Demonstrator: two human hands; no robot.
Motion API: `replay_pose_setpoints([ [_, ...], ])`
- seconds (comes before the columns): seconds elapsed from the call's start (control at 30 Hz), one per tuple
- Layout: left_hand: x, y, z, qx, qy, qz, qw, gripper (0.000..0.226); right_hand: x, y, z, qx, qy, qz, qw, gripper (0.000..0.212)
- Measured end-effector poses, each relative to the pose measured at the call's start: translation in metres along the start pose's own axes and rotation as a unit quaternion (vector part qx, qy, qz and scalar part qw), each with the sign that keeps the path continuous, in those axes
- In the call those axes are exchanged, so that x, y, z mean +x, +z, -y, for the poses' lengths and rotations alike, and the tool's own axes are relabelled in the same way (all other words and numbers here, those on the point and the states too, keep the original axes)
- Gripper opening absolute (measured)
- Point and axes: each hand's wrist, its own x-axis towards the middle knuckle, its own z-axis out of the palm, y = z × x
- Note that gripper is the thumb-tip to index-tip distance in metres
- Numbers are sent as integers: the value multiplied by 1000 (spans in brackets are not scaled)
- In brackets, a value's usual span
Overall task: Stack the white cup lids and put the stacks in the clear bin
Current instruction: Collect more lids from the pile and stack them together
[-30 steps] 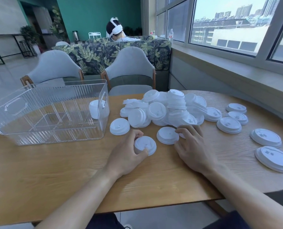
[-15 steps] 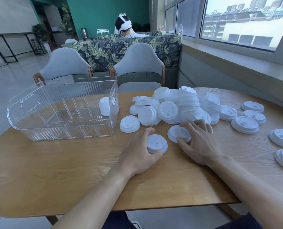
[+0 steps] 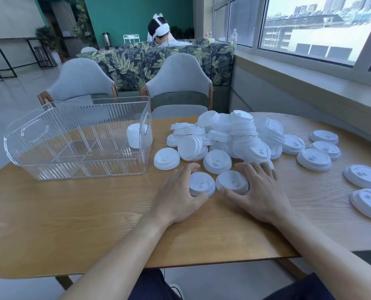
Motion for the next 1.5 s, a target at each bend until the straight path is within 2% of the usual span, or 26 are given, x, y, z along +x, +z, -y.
replay_pose_setpoints([
  [0.13, 0, 0, -1, 0, 1, -2, 1000, 69, -7, -4, 1, 52, -10, 28, 998, 67],
  [0.2, 0, 0, -2, 3, 2, -5, 1000, 68, -8, -5, 0, 72, -13, 25, 997, 64],
  [0.47, -2, -1, 1, -52, -19, -21, 998, 68, -18, -6, 4, 104, 4, 48, 993, 79],
  [0.9, -11, -3, 2, -127, 4, -89, 988, 59, -22, -12, 11, 60, -50, 87, 993, 77],
  [1.03, -11, -2, 1, -138, 10, -91, 986, 59, -21, -13, 9, 67, -52, 91, 992, 83],
  [1.3, -11, -3, -1, -153, 5, -101, 983, 54, -21, -12, 3, 104, -53, 88, 989, 75],
  [1.5, -11, -2, -6, -144, 22, -97, 985, 57, -19, -11, 4, 95, -54, 93, 990, 77],
])
